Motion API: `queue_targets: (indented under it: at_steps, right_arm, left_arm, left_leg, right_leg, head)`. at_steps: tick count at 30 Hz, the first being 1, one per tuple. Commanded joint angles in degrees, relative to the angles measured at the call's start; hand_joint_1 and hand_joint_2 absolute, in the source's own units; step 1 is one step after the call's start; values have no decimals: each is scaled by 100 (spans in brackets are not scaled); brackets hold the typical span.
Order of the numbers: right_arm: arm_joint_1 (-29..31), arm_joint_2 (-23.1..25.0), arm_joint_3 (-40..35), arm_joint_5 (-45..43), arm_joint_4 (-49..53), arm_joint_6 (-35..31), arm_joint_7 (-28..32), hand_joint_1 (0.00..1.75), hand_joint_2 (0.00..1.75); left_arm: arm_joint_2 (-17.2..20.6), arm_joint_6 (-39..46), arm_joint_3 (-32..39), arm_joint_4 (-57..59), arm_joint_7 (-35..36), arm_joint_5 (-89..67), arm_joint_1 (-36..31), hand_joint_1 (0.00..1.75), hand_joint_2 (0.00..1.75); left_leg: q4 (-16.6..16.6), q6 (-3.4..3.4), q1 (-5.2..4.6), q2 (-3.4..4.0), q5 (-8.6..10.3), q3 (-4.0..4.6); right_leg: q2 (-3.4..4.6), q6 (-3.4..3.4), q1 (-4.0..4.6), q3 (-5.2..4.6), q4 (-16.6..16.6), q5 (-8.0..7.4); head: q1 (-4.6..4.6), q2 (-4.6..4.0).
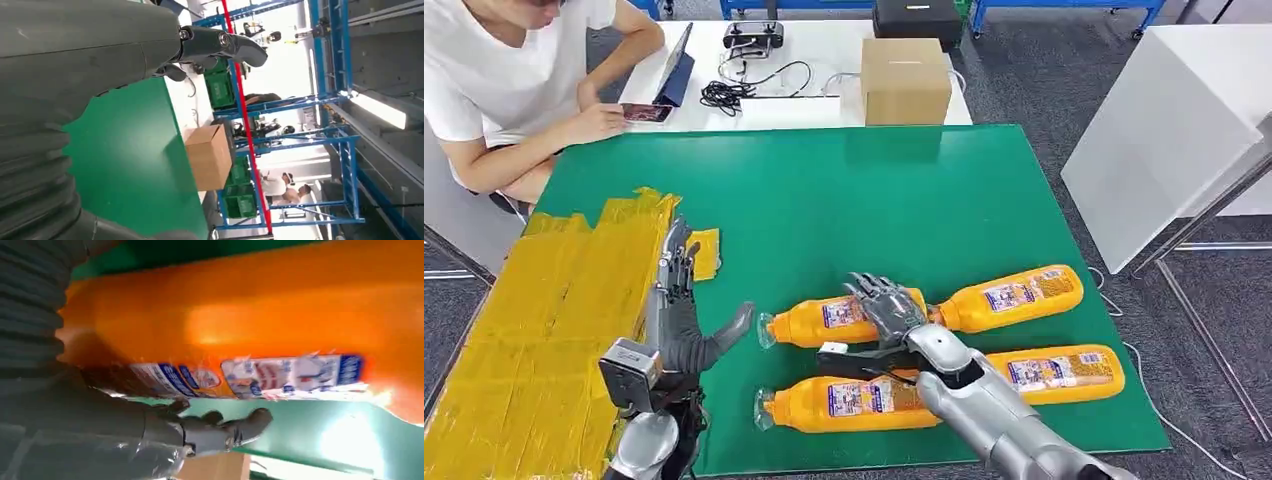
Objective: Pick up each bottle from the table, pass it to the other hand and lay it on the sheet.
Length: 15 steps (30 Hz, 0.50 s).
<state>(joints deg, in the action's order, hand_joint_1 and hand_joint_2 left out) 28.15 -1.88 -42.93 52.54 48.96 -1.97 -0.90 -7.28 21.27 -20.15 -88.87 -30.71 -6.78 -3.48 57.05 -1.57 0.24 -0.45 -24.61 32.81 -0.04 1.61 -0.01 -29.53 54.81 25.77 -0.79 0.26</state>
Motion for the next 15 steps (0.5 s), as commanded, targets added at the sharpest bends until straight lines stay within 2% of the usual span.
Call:
queue_targets:
  at_steps: [1,2,3,4,15]
  right_arm:
    - [329,-88,-159,-97,-854,198,-120,10,175]
    - [331,-103,-159,-95,-867,203,-112,75,175]
    - [333,-101,-119,-114,-957,227,-123,166,175]
    - [335,-98,-110,-116,-979,234,-123,175,175]
    - [135,29,445,-418,-798,-372,177,175,175]
  left_arm:
    - [-18,-54,-46,395,46,19,-215,0,175]
    - [-25,-56,-55,397,46,19,-216,0,175]
    - [-30,-66,-87,416,49,21,-233,0,175]
    - [-31,-64,-94,417,50,19,-233,0,175]
    - [-44,-94,-206,468,80,40,-272,0,175]
  left_leg:
    - [-3,4,1,-10,1,-8]
    - [-7,4,-1,-11,2,-11]
    - [-5,3,-1,-7,1,-11]
    - [-4,2,0,-6,1,-10]
    - [-4,1,0,-11,3,-19]
  right_leg:
    - [-11,1,1,13,-6,1]
    - [-13,2,-1,16,-8,1]
    - [-8,2,-1,15,-6,2]
    - [-7,1,0,14,-6,1]
    - [-11,1,0,24,-7,1]
  head:
    - [0,0]
    - [0,0]
    - [2,0]
    - [2,0]
    - [2,0]
